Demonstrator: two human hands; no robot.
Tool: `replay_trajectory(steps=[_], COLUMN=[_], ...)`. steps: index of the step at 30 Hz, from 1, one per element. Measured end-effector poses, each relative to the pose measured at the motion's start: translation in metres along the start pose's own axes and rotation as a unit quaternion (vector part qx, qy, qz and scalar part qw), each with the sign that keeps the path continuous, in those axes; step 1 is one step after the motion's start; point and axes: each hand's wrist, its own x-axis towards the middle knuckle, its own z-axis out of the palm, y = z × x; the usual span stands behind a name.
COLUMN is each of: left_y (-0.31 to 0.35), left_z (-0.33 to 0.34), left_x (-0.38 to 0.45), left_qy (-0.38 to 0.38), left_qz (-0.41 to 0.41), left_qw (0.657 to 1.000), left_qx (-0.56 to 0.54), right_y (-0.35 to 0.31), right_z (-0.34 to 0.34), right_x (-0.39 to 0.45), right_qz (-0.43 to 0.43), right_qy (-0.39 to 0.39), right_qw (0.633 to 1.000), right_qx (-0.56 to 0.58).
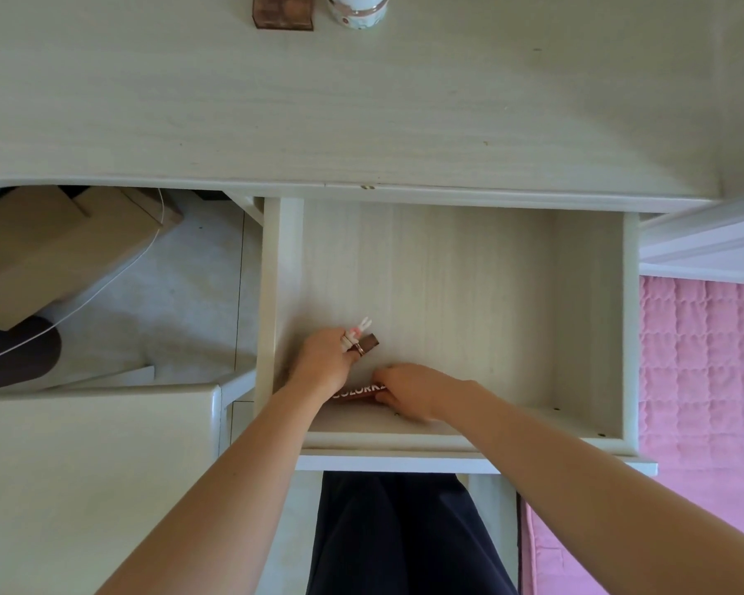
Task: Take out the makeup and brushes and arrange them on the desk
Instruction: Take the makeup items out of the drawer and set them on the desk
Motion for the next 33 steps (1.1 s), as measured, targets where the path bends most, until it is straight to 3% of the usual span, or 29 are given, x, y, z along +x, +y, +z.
replay_trajectory(steps=[8, 21, 29, 33], left_y=[0.012, 0.059, 0.109, 0.135], left_z=[-0.013, -0.029, -0.041, -0.051], left_x=[-0.008, -0.064, -0.098, -0.104], left_qy=[0.006, 0.061, 0.082, 0.089], left_qz=[-0.058, -0.051, -0.049, -0.043], left_qw=[0.972, 0.925, 0.889, 0.87], left_qx=[-0.229, -0.371, -0.447, -0.483], right_y=[-0.004, 0.023, 0.013, 0.01], right_z=[-0.008, -0.04, -0.07, -0.088], right_x=[-0.011, -0.112, -0.166, -0.178], right_qz=[0.006, 0.076, 0.054, 0.036], right_qy=[0.016, 0.169, 0.24, 0.271], right_qw=[0.999, 0.957, 0.897, 0.835], right_qx=[0.031, 0.224, 0.366, 0.478])
